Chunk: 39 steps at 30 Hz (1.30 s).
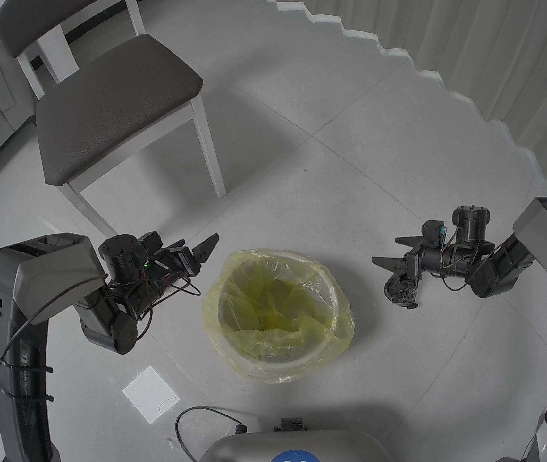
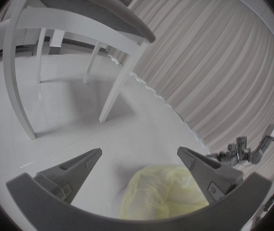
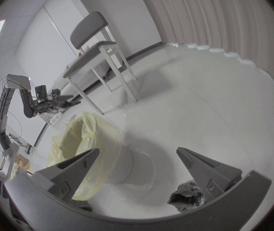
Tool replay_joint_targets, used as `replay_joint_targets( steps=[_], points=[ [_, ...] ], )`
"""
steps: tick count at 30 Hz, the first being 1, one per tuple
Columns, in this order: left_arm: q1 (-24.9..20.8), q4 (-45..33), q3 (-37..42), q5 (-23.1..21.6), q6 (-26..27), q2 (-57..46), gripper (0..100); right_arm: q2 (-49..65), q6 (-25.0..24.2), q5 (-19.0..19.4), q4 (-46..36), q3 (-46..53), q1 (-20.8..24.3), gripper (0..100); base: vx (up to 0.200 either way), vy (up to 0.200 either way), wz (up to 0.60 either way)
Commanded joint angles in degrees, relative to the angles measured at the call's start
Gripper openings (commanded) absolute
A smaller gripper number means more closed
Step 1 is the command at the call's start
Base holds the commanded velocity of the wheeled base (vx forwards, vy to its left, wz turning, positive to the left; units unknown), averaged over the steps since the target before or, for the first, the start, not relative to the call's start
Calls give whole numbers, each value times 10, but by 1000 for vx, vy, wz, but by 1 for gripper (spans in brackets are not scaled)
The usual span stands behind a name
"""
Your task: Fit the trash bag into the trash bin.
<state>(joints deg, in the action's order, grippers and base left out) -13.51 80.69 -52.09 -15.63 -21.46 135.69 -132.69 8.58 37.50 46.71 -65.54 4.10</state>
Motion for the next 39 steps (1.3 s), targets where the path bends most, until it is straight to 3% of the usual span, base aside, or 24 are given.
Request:
replay_joint_targets(
  steps=[1, 6, 14, 29, 39],
  points=[
    [-63, -55, 28, -1, 9, -72, 100, 79, -19, -1, 14, 36, 9, 100, 0, 0, 0],
    [-134, -120, 29, 0, 12, -99, 100, 105, -35, -1, 46, 73, 4, 100, 0, 0, 0],
    [-194, -151, 34, 0, 19, -64, 100, 118, -36, -1, 87, 127, -12, 100, 0, 0, 0],
    [-210, -158, -49, -1, 31, 61, 100, 111, -34, -1, 95, 142, -19, 100, 0, 0, 0],
    [-215, -171, -39, -1, 43, 83, 100, 105, -30, 0, 95, 148, -21, 100, 0, 0, 0]
  ],
)
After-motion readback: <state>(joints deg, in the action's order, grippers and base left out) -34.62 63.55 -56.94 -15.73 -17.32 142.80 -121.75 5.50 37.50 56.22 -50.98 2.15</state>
